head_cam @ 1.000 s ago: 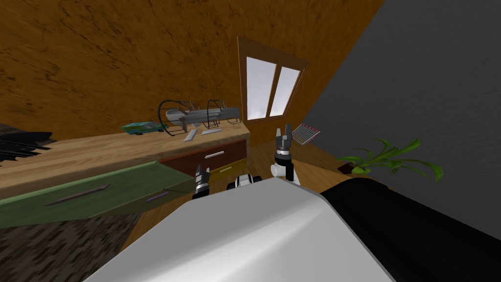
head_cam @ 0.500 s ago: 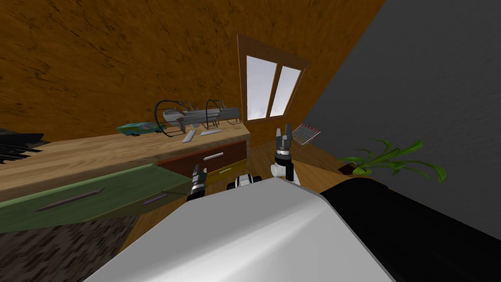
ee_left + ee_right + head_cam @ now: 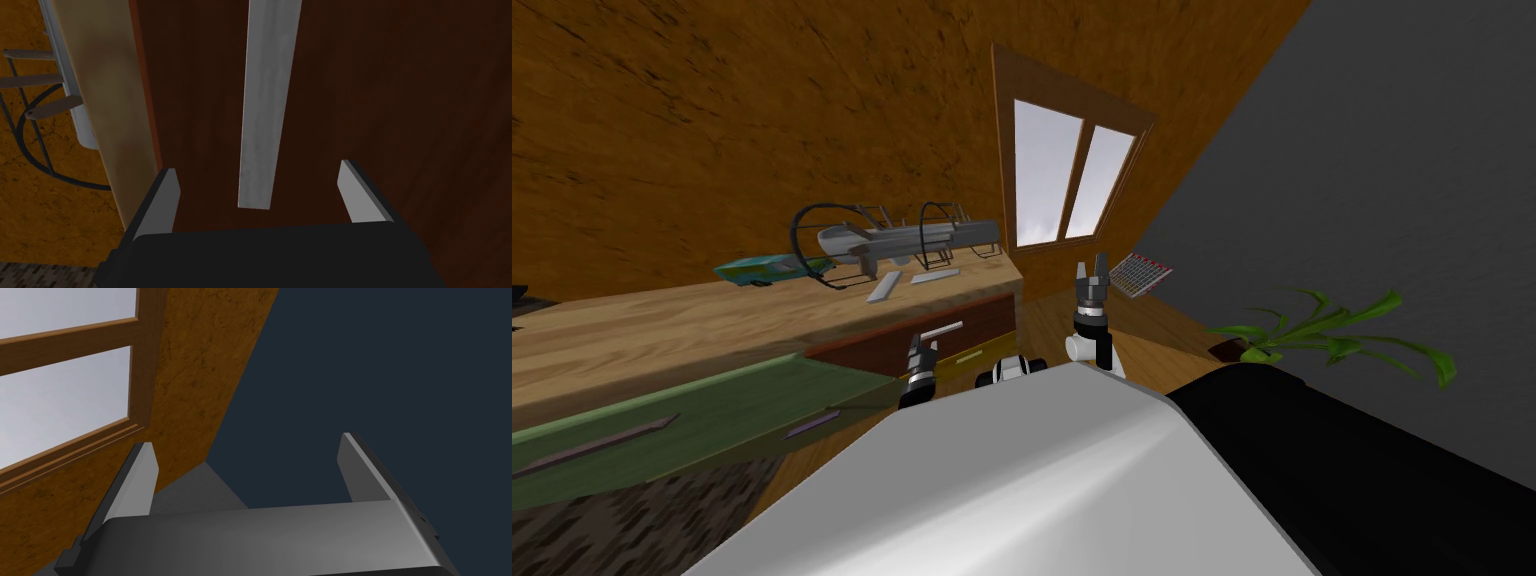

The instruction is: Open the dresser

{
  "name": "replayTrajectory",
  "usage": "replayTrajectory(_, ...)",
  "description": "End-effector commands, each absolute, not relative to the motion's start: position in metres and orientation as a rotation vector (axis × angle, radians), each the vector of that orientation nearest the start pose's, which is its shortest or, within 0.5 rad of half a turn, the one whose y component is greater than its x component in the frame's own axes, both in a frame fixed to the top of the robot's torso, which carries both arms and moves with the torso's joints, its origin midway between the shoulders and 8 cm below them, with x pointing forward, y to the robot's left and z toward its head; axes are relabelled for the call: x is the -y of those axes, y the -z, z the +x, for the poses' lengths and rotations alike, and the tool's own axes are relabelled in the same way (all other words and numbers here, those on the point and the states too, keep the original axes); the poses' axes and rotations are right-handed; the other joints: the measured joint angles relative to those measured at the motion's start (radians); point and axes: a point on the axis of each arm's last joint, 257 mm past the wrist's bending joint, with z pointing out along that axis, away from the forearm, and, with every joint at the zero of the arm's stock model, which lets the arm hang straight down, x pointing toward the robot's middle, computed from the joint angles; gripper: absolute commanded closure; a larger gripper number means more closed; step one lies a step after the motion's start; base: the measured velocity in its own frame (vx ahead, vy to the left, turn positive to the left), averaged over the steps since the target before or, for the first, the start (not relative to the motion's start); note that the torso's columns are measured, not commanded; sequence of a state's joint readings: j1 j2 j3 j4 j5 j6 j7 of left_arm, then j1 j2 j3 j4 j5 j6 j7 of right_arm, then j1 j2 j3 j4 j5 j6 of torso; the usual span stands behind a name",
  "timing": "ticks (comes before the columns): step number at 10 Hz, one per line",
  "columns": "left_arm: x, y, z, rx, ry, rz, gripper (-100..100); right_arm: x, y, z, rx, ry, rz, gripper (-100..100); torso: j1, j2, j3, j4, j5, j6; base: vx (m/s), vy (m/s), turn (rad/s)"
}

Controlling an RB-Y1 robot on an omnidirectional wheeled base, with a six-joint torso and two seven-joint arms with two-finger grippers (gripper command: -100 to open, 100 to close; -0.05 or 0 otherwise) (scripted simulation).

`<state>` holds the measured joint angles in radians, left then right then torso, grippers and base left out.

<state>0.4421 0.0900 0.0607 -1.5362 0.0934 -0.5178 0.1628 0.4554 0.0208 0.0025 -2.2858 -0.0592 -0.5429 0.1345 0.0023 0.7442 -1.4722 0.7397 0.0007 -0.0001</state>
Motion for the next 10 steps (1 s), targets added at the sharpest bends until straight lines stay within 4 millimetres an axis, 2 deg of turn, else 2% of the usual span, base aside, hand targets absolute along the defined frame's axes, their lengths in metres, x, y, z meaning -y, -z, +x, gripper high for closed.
replayTrajectory(1,-0.3379,0.3014,0.3779,-0.901,1.192,-1.346,-100,0.2817,-0.0491,0.3362,-0.527,-1.249,0.594,0,-0.001,0.0,0.0,0.0,0.0,0.0,-0.009,0.003,0.0)
replayTrajectory(3,-0.3312,0.3027,0.3783,-0.87,1.203,-1.371,-100,0.2817,-0.0491,0.3362,-0.527,-1.249,0.594,0,-0.003,-0.006,-0.003,-0.002,-0.001,0.0,-0.004,0.001,-0.001)
replayTrajectory(6,-0.3352,0.2985,0.379,-0.875,1.199,-1.363,-100,0.2817,-0.0491,0.3362,-0.527,-1.249,0.594,0,-0.002,-0.01,-0.006,-0.003,-0.001,0.0,0.037,0.002,-0.009)
replayTrajectory(7,-0.3354,0.2983,0.3793,-0.876,1.199,-1.365,100,0.2817,-0.0491,0.3361,-0.527,-1.249,0.594,0,-0.002,-0.008,-0.005,-0.002,-0.001,0.0,0.007,0.0,0.001)
replayTrajectory(10,-0.3348,0.2942,0.3735,-0.876,1.203,-1.361,100,0.2817,-0.0492,0.3362,-0.526,-1.249,0.594,0,-0.004,0.003,0.002,0.001,-0.001,0.0,-0.135,-0.042,0.01)
